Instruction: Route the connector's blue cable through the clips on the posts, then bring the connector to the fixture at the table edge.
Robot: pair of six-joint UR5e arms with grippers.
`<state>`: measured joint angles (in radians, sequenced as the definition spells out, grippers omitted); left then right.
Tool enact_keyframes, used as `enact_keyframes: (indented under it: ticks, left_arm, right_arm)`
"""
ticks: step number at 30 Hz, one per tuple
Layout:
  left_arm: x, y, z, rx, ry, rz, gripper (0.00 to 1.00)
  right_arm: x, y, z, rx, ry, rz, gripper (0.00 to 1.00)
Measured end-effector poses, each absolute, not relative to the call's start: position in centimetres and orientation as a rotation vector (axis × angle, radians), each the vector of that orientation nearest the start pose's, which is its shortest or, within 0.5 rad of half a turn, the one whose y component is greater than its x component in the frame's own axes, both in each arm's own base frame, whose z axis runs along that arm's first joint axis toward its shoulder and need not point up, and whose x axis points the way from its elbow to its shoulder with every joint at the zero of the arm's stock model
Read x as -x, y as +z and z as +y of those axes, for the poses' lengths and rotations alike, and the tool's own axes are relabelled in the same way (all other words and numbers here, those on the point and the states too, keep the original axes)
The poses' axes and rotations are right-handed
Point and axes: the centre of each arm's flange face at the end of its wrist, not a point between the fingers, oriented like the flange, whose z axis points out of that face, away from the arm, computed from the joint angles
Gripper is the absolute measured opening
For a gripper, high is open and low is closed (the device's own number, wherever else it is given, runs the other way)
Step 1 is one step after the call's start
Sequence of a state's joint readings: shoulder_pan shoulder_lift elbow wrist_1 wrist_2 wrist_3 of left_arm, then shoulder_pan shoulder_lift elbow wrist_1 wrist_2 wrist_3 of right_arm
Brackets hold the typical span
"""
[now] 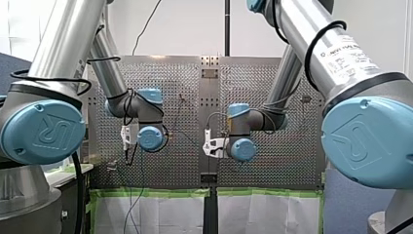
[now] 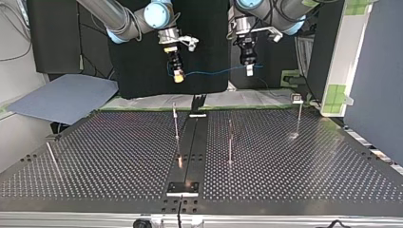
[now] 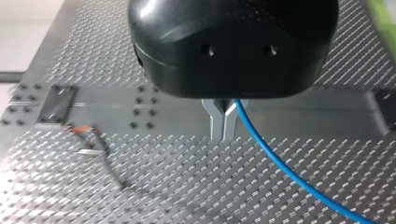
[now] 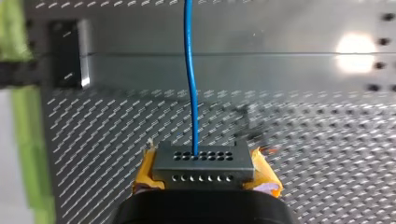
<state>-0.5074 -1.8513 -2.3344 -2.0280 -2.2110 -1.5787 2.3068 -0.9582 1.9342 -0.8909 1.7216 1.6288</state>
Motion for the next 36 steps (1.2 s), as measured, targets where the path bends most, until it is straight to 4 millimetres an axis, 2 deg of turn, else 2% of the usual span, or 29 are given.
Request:
enact_keyframes:
  ticks: [6, 11, 25, 32, 36]
  left_arm:
    - [-33.0, 16.9, -26.2, 0.185, 0.081, 1.468, 0.00]
    - [-33.1, 18.7, -26.3, 0.178, 0.090, 1.460, 0.00]
    - [-33.2, 18.9, -26.6, 0.075, 0.097, 1.487, 0.00]
    - [-34.7, 19.8, -26.9, 0.044, 0.088, 1.476, 0.00]
    - [-35.8, 20.6, -27.0, 0.045, 0.087, 1.470, 0.00]
  right_arm:
    - [-47.3, 11.6, -34.4, -1.665, 1.693, -0.958, 0.00]
    - [-47.9, 14.8, -35.7, -1.630, 1.730, -0.945, 0.00]
    - [-46.7, 22.7, -38.3, -1.567, 1.762, -0.929, 0.00]
    - [-45.9, 26.9, -39.0, -1.550, 1.788, -0.904, 0.00]
    - [-45.4, 28.0, -39.1, -1.553, 1.786, -0.907, 0.00]
